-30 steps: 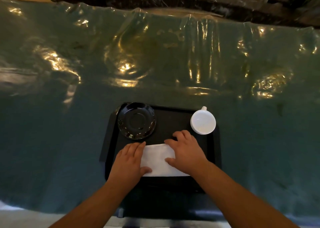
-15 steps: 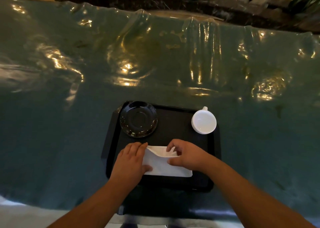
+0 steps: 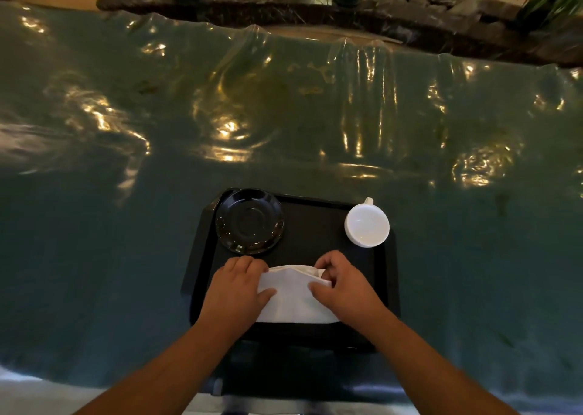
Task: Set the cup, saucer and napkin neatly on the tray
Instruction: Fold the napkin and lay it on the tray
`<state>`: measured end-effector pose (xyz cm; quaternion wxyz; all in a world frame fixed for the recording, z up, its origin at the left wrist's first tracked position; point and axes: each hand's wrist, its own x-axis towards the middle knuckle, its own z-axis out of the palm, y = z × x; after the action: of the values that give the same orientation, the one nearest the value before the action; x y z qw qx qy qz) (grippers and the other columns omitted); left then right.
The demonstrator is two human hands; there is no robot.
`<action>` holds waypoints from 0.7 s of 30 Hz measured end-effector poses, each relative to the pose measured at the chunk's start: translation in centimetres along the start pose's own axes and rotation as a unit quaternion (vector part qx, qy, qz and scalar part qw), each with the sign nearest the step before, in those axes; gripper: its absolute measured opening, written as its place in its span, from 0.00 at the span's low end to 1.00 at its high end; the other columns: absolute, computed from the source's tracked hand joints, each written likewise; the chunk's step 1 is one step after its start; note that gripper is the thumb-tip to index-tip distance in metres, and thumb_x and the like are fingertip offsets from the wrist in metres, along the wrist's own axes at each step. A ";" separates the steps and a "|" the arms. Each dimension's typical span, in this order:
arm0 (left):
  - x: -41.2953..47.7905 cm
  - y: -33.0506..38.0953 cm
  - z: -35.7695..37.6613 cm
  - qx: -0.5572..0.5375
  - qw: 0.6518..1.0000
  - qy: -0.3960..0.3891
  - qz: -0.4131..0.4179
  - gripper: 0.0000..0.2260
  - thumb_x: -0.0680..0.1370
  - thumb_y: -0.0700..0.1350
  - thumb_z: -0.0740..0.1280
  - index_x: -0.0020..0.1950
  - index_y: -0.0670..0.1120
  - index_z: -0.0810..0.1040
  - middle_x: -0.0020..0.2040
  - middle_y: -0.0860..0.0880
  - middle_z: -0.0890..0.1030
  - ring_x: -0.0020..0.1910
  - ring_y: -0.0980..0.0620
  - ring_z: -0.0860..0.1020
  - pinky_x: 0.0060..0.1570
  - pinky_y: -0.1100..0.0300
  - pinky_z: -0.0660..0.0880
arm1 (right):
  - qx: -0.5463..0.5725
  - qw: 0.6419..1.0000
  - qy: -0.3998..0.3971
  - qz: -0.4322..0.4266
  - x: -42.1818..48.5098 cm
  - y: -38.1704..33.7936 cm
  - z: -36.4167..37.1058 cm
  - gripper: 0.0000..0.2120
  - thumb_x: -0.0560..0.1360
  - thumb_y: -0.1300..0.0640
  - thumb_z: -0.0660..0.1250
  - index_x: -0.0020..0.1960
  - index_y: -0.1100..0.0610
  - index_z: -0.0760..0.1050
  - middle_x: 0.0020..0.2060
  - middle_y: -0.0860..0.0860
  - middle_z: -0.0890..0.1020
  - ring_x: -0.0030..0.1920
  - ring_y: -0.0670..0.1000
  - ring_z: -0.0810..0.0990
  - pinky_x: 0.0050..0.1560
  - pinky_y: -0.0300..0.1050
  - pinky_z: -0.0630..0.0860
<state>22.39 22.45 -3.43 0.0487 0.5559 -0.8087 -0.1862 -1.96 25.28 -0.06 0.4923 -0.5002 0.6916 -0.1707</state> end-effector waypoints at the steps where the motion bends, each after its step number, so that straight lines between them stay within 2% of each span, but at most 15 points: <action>1: 0.1 0.1 0.0 0.002 1.000 -0.005 0.001 0.18 0.72 0.59 0.75 0.57 0.51 0.78 0.54 0.50 0.80 0.53 0.48 0.76 0.51 0.50 0.78 | 0.001 1.000 -0.004 -0.012 -0.5 -0.2 0.2 0.13 0.72 0.49 0.74 0.51 0.39 0.72 0.38 0.44 0.82 0.38 0.45 0.81 0.34 0.36 0.76; 4: 0.1 0.1 -0.1 -0.001 1.000 -0.018 -0.008 0.20 0.73 0.57 0.74 0.61 0.51 0.78 0.57 0.50 0.79 0.56 0.48 0.75 0.55 0.50 0.77 | -0.012 0.998 -0.031 -0.050 -1.5 -0.5 0.4 0.16 0.73 0.48 0.74 0.56 0.37 0.71 0.40 0.44 0.81 0.39 0.46 0.81 0.37 0.39 0.78; 6: 0.0 0.0 -0.1 -0.003 1.000 -0.021 -0.015 0.22 0.74 0.56 0.74 0.64 0.51 0.77 0.59 0.50 0.79 0.58 0.48 0.75 0.57 0.51 0.76 | -0.028 0.996 -0.013 -0.078 -1.8 -0.3 0.5 0.23 0.74 0.51 0.74 0.63 0.37 0.69 0.40 0.45 0.79 0.42 0.47 0.80 0.43 0.42 0.79; 9: -0.2 -0.2 0.0 0.000 1.000 -0.018 -0.007 0.24 0.73 0.54 0.76 0.66 0.48 0.77 0.61 0.47 0.78 0.60 0.45 0.75 0.60 0.47 0.76 | -0.135 0.978 0.103 -0.122 -1.7 0.4 0.7 0.26 0.74 0.56 0.74 0.70 0.47 0.71 0.49 0.44 0.78 0.51 0.46 0.76 0.57 0.44 0.75; 11: -0.3 -0.3 0.2 0.008 1.000 -0.011 0.023 0.24 0.73 0.53 0.75 0.66 0.48 0.77 0.64 0.47 0.77 0.62 0.44 0.75 0.61 0.45 0.76 | -0.247 0.937 0.174 -0.173 -1.4 1.2 0.8 0.26 0.72 0.58 0.75 0.69 0.54 0.73 0.57 0.51 0.79 0.58 0.53 0.76 0.64 0.50 0.74; 12: -0.4 -0.3 0.3 0.011 0.999 -0.008 0.037 0.23 0.74 0.54 0.75 0.66 0.48 0.77 0.65 0.46 0.76 0.63 0.44 0.75 0.62 0.45 0.76 | -0.280 0.923 0.179 -0.195 -1.3 1.5 0.9 0.27 0.72 0.58 0.75 0.69 0.56 0.74 0.61 0.54 0.78 0.61 0.56 0.76 0.66 0.54 0.75; 14: -0.6 -0.4 0.8 0.014 0.998 -0.014 0.055 0.24 0.74 0.55 0.74 0.68 0.49 0.76 0.70 0.46 0.75 0.67 0.44 0.74 0.66 0.44 0.74 | -0.319 0.910 0.145 -0.223 -0.9 2.2 1.5 0.29 0.74 0.55 0.73 0.73 0.57 0.72 0.68 0.57 0.76 0.69 0.59 0.73 0.71 0.59 0.71; 15: -0.6 -0.5 1.1 0.017 0.998 -0.027 0.063 0.25 0.75 0.55 0.73 0.70 0.50 0.75 0.73 0.46 0.73 0.70 0.44 0.73 0.69 0.44 0.71 | -0.340 0.906 0.113 -0.226 -0.7 2.6 2.0 0.30 0.76 0.52 0.71 0.76 0.56 0.69 0.73 0.58 0.73 0.73 0.59 0.70 0.75 0.59 0.66; 17: -0.7 -0.6 1.8 0.032 0.995 -0.063 0.074 0.27 0.77 0.57 0.69 0.74 0.50 0.71 0.77 0.47 0.69 0.75 0.45 0.68 0.74 0.44 0.63 | -0.393 0.894 0.036 -0.210 -0.2 3.6 2.8 0.31 0.82 0.47 0.61 0.82 0.53 0.58 0.81 0.57 0.62 0.80 0.59 0.58 0.80 0.56 0.50; 19: -0.8 -0.9 2.4 0.046 0.992 -0.087 0.073 0.27 0.79 0.58 0.66 0.76 0.51 0.68 0.79 0.47 0.65 0.78 0.46 0.63 0.76 0.46 0.57 | -0.429 0.887 -0.037 -0.167 0.2 4.7 3.2 0.31 0.85 0.43 0.51 0.84 0.51 0.46 0.84 0.55 0.47 0.82 0.57 0.44 0.78 0.53 0.37; 21: -0.8 -1.2 2.7 0.057 0.992 -0.086 0.078 0.27 0.80 0.57 0.66 0.76 0.50 0.69 0.79 0.47 0.67 0.77 0.45 0.64 0.75 0.46 0.57 | -0.446 0.879 -0.052 -0.158 0.5 5.5 3.2 0.31 0.85 0.41 0.45 0.84 0.50 0.44 0.84 0.53 0.43 0.82 0.56 0.41 0.77 0.55 0.34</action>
<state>22.98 23.50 -6.22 -0.0386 0.4749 -0.8599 -0.1829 -2.15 28.12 -5.80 0.2183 -0.7777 0.5797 0.1066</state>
